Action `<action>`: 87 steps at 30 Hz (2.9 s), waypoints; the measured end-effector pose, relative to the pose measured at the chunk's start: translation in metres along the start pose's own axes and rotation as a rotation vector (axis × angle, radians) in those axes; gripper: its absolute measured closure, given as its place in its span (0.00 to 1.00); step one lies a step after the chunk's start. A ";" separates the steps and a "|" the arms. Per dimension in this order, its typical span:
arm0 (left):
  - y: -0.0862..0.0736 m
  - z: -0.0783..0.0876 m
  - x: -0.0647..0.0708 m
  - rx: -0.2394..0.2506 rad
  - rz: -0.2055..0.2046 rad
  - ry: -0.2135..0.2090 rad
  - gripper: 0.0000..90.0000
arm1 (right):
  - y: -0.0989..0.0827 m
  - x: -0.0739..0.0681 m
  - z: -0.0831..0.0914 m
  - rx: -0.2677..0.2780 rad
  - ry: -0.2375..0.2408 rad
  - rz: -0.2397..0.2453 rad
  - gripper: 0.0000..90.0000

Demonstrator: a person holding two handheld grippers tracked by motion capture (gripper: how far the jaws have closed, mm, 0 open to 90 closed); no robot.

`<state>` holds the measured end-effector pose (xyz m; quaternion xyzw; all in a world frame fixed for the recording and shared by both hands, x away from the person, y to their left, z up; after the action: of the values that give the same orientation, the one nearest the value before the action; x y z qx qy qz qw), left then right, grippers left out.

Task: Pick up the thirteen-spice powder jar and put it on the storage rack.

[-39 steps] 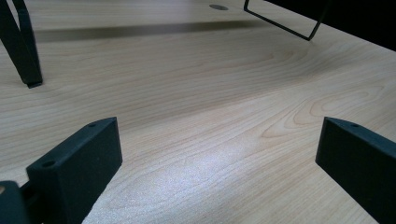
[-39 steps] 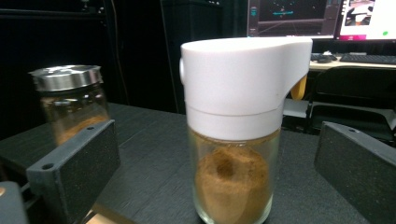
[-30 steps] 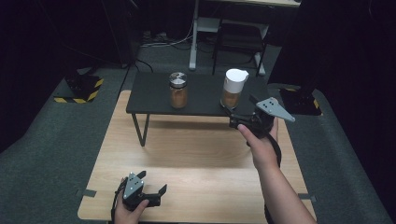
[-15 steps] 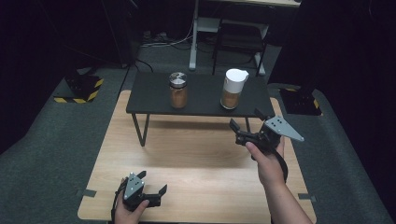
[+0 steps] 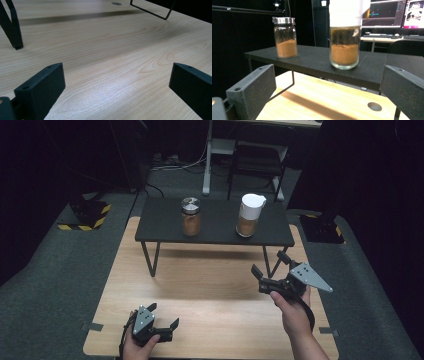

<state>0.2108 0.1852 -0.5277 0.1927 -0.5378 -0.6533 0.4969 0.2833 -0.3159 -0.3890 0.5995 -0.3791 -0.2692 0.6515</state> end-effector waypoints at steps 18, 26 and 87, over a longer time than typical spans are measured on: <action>0.000 0.000 0.002 -0.001 -0.011 0.004 0.01 | -0.060 -0.012 0.045 -0.061 0.004 -0.018 0.00; -0.001 0.001 0.003 -0.004 -0.011 0.007 0.01 | -0.084 -0.013 0.058 -0.100 -0.009 -0.048 0.00; 0.000 -0.001 0.009 -0.023 -0.008 0.005 0.01 | -0.131 -0.008 0.085 -0.299 -0.028 -0.055 0.00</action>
<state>0.2080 0.1764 -0.5255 0.1910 -0.5283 -0.6608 0.4979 0.2228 -0.3769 -0.5201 0.5018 -0.3274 -0.3488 0.7206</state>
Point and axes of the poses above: each handheld gripper's, and its own axes: z roughly backward along the jaws, y roughly out of its top, x roughly to its right, the point moved 5 cm from there along -z, roughly forward along the jaws, and after that the axes turned 10 degrees about z, right-handed, at the moved point
